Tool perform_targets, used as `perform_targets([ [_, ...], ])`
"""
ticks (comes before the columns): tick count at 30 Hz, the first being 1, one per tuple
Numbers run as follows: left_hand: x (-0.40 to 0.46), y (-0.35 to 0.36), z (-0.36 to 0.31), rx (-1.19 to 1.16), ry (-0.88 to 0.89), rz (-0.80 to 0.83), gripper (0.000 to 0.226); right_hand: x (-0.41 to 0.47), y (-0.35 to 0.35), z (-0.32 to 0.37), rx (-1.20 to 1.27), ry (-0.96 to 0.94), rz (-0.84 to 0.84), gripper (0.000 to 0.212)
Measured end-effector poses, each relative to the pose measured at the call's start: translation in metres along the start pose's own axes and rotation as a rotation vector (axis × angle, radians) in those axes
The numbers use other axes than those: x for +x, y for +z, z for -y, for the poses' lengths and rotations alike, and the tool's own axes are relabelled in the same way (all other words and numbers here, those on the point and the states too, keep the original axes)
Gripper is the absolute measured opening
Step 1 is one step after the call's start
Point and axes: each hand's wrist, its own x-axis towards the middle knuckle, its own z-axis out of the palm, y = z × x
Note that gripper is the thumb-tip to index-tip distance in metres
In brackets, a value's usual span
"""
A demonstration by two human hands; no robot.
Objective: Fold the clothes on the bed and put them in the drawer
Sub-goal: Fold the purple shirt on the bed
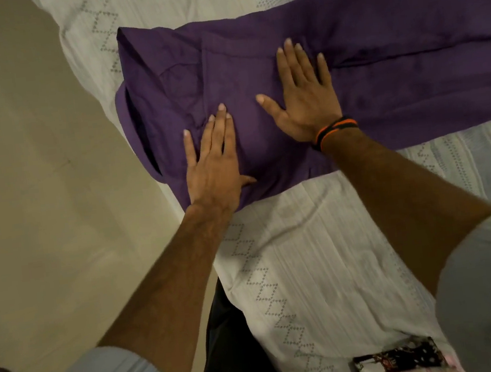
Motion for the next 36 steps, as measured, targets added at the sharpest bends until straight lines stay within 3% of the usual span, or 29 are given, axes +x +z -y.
perform_targets([
  [3, 0.012, -0.004, 0.004, -0.002, -0.054, 0.064, 0.141, 0.016, -0.009, -0.007, -0.013, -0.009, 0.048, 0.091],
  [8, 0.024, -0.002, 0.011, 0.0, -0.045, 0.107, 0.153, 0.0, -0.003, 0.009, -0.078, -0.188, -0.238, 0.069],
  [10, 0.025, 0.001, 0.014, -0.015, -0.029, 0.103, 0.152, -0.007, 0.008, 0.012, -0.047, -0.253, -0.176, 0.069],
  [21, 0.028, -0.006, 0.019, -0.091, -0.003, 0.162, 0.153, 0.005, -0.01, 0.023, 0.07, -0.11, 0.137, 0.087],
  [31, 0.007, -0.077, 0.007, -0.191, -0.016, 0.238, 0.112, -0.083, -0.073, 0.032, 0.395, 0.127, 0.173, 0.081],
  [36, -0.032, -0.12, -0.022, -0.341, 0.074, 0.296, 0.098, -0.144, -0.105, 0.031, 0.644, 0.329, 0.09, 0.075],
])
